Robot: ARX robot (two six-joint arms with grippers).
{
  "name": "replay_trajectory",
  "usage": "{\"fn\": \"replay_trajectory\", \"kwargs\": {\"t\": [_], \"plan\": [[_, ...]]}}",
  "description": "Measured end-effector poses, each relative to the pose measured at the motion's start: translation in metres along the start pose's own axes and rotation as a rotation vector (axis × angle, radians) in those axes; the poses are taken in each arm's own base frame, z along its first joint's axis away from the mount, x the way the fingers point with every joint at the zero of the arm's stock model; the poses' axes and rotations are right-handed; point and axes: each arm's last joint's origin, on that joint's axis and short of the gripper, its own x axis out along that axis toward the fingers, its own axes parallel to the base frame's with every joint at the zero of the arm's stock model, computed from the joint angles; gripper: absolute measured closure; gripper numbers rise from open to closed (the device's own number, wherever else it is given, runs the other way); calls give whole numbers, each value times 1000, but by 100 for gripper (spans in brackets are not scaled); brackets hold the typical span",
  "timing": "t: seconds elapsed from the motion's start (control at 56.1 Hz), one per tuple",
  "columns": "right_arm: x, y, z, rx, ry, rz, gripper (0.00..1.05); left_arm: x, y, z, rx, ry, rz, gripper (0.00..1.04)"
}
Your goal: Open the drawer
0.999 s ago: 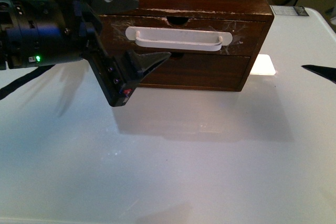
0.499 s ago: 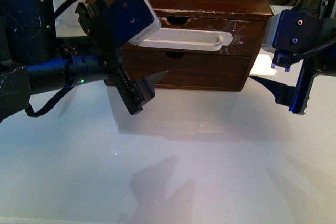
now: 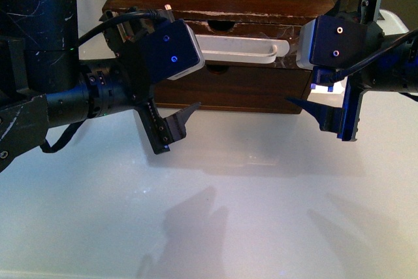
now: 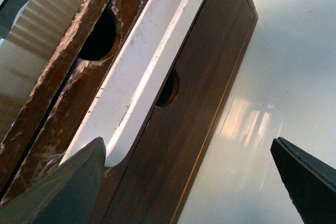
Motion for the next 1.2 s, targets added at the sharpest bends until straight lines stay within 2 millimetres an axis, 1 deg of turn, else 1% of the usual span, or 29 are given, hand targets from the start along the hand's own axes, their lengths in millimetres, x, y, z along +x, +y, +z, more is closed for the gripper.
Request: {"fn": "replay_trajectory", "kwargs": {"t": [0.214, 0.41, 0.749, 0.999, 1.195], "plan": [[4, -1, -5, -1, 2, 26, 9, 12, 0, 12, 26, -27, -30, 8], [5, -4, -6, -5, 3, 26, 9, 18, 1, 17, 51, -32, -49, 8], [6, -2, -7, -4, -2, 53, 9, 28, 2, 14, 83, -25, -95, 8], [9, -4, -9, -9, -4, 60, 9, 38, 12, 17, 102, -28, -91, 8], [12, -2, -11, -7, -3, 73, 9, 40, 11, 12, 99, -9, -112, 8]]}}
